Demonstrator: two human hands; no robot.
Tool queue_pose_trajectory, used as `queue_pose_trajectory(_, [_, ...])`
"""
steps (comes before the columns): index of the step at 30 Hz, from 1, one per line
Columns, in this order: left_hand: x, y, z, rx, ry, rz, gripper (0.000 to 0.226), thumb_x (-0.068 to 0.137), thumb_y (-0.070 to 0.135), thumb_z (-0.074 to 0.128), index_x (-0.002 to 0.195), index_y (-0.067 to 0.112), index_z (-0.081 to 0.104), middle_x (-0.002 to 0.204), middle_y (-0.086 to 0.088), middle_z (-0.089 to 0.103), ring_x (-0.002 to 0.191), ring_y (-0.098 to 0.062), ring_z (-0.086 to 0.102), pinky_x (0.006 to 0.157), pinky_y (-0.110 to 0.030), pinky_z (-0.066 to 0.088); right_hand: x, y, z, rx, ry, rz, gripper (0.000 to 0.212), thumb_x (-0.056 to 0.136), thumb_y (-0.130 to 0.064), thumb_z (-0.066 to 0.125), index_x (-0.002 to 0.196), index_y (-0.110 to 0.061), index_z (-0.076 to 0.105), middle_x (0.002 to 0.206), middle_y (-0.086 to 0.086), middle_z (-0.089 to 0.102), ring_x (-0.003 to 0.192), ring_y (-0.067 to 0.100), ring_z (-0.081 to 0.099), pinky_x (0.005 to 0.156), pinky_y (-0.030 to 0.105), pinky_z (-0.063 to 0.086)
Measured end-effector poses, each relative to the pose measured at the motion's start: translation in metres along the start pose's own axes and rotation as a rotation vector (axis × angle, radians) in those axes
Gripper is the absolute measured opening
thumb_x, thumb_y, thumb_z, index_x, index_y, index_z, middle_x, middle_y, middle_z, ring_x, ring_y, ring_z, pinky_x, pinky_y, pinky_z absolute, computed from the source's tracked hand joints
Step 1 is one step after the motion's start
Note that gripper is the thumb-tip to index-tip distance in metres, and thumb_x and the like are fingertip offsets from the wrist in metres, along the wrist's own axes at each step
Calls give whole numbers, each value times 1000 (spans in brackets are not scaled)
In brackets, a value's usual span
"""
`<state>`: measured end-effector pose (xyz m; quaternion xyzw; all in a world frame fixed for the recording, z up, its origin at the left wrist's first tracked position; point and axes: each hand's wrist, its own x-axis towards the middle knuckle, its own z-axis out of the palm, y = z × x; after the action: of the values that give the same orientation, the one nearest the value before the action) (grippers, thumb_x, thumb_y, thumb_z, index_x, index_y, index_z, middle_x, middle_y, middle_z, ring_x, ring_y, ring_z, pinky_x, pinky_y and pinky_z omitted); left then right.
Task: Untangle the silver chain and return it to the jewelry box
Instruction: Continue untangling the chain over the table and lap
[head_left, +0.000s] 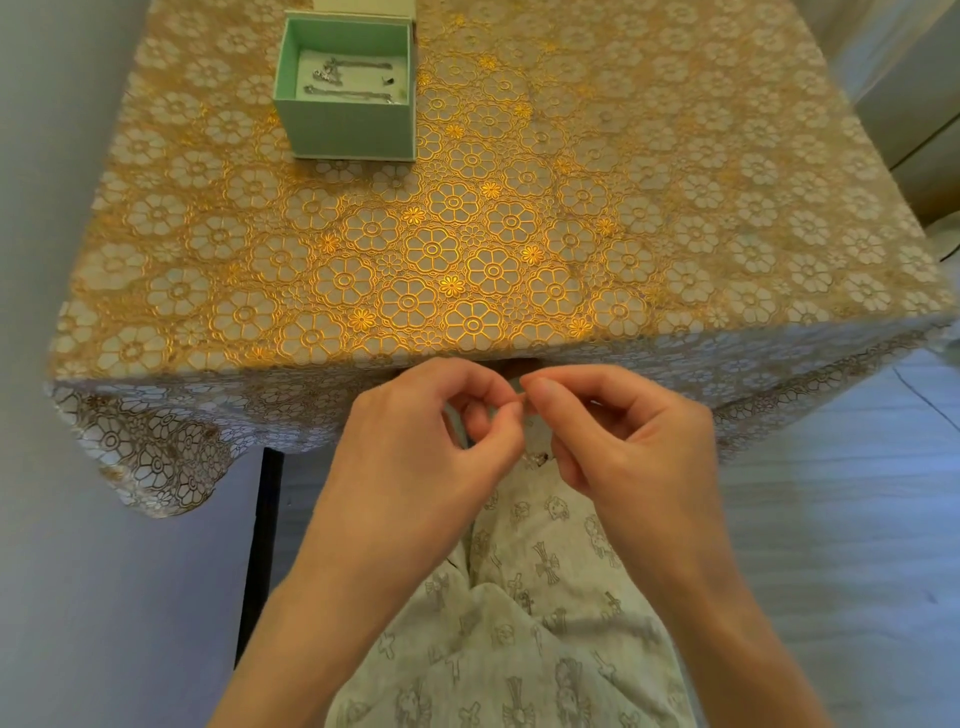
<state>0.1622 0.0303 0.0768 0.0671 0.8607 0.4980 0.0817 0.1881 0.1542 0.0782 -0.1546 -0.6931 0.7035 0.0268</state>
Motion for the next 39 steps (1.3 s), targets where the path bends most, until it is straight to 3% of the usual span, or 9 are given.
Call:
queue_pose_trajectory(9, [-3,-6,7,202,92,78,5,75,30,65,71,30,64,59,12,53,58,-7,48,55,-35,46,0,5,3,-109,23,-14,11,78,-14,69,70,-21,71,42,-12,53,41,2,44,44,13,36])
queue_pose_trajectory(13, [-3,-5,8,171,69,29,6,72,31,61,68,27,63,56,10,51,56,-6,48,54,-24,42,1,7,1,-75,16,37,10,79,-15,68,70,-20,72,42,-9,54,41,3,44,44,14,37])
queue_pose_trajectory(17, [0,-2,1,-109,-11,-126,11,68,30,63,64,20,66,49,12,47,44,0,41,47,-8,32,1,5,-2,33,-20,121,7,79,-13,67,74,-15,72,43,-6,53,39,4,43,40,12,35])
queue_pose_trajectory(22, [1,-1,-7,-374,-92,-227,10,76,17,67,66,16,67,48,11,48,39,1,39,43,-6,31,2,3,-6,104,-88,136,11,81,-12,64,81,-19,72,63,11,59,46,7,44,43,14,36])
queue_pose_trajectory(27, [1,-2,-10,-477,-120,-256,13,77,12,66,65,16,65,42,13,46,36,2,37,41,-7,29,1,5,-12,45,-144,56,7,79,-18,68,74,-13,69,49,-10,49,45,3,42,47,14,36])
queue_pose_trajectory(33, [1,-1,-15,-506,-173,-235,11,65,22,79,61,21,68,48,12,50,37,0,38,41,-8,30,2,10,-10,-81,-173,-49,9,74,-22,65,69,-16,69,65,-15,56,53,0,49,54,11,38])
queue_pose_trajectory(37, [1,-1,-18,-472,-207,-225,15,75,15,74,62,17,66,42,11,47,35,0,39,40,-8,29,2,13,-11,-174,-191,-94,6,74,-21,66,78,-23,70,79,-1,60,65,30,53,58,30,45])
queue_pose_trajectory(39, [1,-1,-19,-433,-223,-220,13,78,12,67,65,15,67,41,11,46,36,1,38,41,-8,29,2,13,-11,-224,-213,-144,6,75,-20,66,78,-24,69,78,-4,59,65,29,51,57,29,44])
